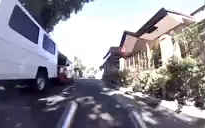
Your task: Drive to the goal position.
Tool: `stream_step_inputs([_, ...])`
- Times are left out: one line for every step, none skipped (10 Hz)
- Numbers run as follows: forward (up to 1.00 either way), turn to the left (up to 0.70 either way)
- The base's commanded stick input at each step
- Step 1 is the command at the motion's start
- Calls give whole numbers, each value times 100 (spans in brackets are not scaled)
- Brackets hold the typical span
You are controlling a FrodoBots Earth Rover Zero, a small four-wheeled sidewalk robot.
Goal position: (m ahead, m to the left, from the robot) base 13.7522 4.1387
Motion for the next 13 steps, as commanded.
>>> stream_step_inputs([100, 3])
stream_step_inputs([100, 4])
stream_step_inputs([100, 1])
stream_step_inputs([100, 0])
stream_step_inputs([100, 0])
stream_step_inputs([100, 0])
stream_step_inputs([100, 0])
stream_step_inputs([100, 0])
stream_step_inputs([100, 0])
stream_step_inputs([100, 0])
stream_step_inputs([100, 0])
stream_step_inputs([100, 0])
stream_step_inputs([100, 0])
